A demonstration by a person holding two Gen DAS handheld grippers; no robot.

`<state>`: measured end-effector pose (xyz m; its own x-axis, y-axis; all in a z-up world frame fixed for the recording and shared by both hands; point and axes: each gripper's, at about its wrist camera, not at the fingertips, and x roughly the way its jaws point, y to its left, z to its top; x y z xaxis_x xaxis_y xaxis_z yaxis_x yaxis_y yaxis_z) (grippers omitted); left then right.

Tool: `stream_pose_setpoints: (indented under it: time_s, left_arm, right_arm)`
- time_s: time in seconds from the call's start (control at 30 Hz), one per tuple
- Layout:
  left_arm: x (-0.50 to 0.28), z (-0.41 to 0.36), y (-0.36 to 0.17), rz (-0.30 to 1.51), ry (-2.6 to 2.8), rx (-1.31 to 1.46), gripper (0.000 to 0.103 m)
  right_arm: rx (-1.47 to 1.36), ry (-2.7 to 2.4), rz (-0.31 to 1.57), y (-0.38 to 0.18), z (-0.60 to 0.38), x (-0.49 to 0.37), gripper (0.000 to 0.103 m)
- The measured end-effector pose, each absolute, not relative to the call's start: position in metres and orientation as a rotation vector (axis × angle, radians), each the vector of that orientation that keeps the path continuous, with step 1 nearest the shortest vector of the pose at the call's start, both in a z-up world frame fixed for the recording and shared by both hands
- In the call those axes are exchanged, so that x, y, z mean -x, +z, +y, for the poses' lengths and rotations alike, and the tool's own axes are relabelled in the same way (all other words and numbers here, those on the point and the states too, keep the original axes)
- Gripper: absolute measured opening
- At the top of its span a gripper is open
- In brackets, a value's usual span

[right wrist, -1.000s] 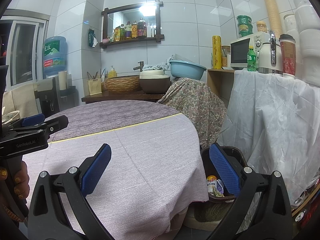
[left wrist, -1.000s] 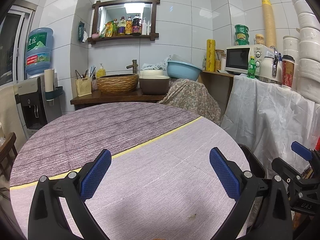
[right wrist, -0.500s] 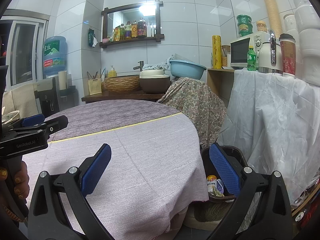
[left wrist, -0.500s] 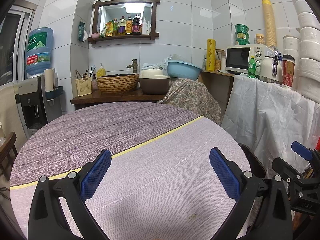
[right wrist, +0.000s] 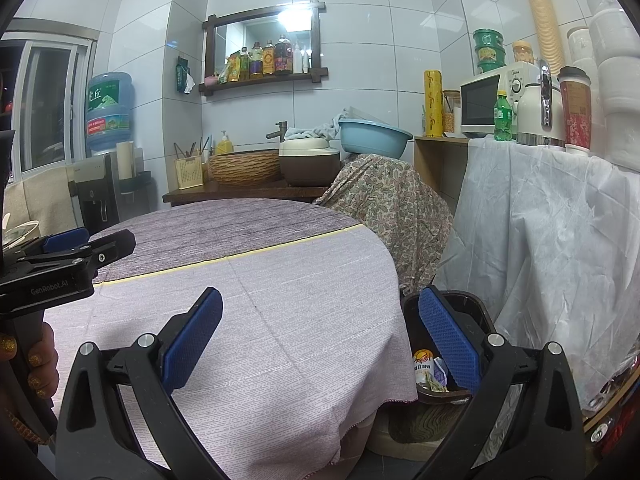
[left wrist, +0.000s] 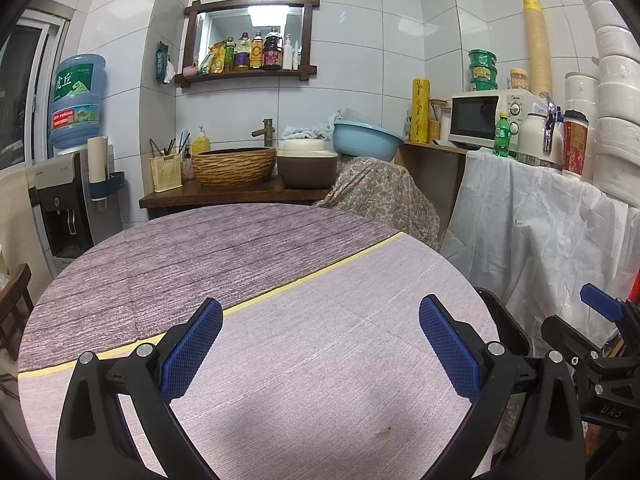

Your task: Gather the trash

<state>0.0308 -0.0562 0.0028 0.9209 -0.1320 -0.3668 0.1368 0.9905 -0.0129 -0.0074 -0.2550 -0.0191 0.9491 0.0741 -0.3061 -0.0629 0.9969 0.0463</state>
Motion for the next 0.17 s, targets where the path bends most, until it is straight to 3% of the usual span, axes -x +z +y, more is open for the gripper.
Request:
stream_pose_setpoints:
  time_s: [0.17]
  left_arm:
    - [-0.0298,-0.0561,0.0039,0.369,-0.129,-0.015,0.098]
  right_arm:
    - [-0.037,0.069,0.312,-0.0195,-0.2553,0.0076,0.097]
